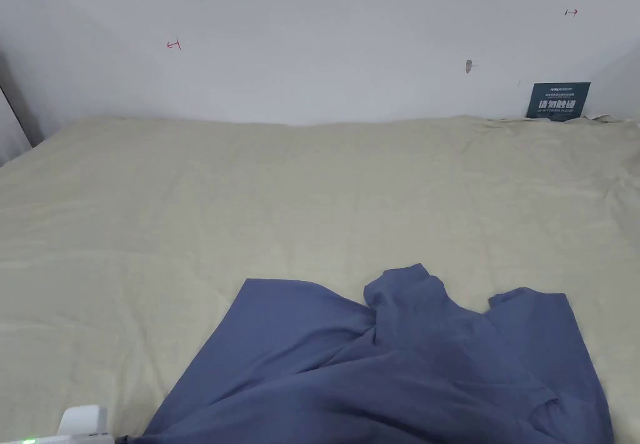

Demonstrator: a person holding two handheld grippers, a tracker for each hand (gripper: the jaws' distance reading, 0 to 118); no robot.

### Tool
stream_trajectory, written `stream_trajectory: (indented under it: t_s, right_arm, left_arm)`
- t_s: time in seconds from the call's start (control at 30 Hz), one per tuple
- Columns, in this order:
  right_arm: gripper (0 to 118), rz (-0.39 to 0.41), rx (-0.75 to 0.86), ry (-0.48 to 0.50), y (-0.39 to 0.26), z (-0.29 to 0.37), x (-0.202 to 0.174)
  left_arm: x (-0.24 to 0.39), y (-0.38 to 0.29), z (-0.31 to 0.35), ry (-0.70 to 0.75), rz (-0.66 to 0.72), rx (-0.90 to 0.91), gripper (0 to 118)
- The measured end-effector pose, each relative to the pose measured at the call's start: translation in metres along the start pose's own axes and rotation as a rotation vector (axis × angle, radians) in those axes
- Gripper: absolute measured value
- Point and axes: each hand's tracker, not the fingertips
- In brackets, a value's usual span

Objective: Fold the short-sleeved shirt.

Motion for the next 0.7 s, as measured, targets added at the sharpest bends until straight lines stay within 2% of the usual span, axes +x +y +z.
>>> stream_trajectory:
  t_s: [0.07, 0.1, 0.13, 0.33, 0.43, 0.57, 0.7]
  right_arm:
    - [64, 0.012, 0.015, -0.01, 0.003, 0.01, -0.008]
    - [70, 0.015, 0.023, -0.009, 0.005, 0.013, -0.01]
    - [71, 0.017, 0.034, -0.008, 0.006, 0.017, -0.012]
    - [72, 0.01, 0.141, 0.009, 0.024, 0.05, -0.021]
    - [78, 0.021, 0.229, 0.024, 0.038, 0.071, -0.025]
    - [87, 0.056, 0.35, 0.026, 0.06, 0.098, -0.029]
    - [87, 0.096, 0.461, 0.021, 0.079, 0.12, -0.038]
  left_arm:
    - [0.002, 0.003, 0.004, -0.007, 0.01, 0.0, 88]
    - [0.003, 0.004, 0.006, -0.013, 0.011, 0.004, 100]
    - [0.005, 0.006, 0.011, -0.015, 0.009, 0.014, 107]
    - [0.021, 0.023, 0.039, -0.038, -0.022, 0.103, 108]
    - [0.03, 0.038, 0.059, -0.075, -0.039, 0.182, 108]
    - [0.046, 0.06, 0.088, -0.085, -0.063, 0.293, 108]
    - [0.063, 0.079, 0.114, -0.103, -0.072, 0.431, 108]
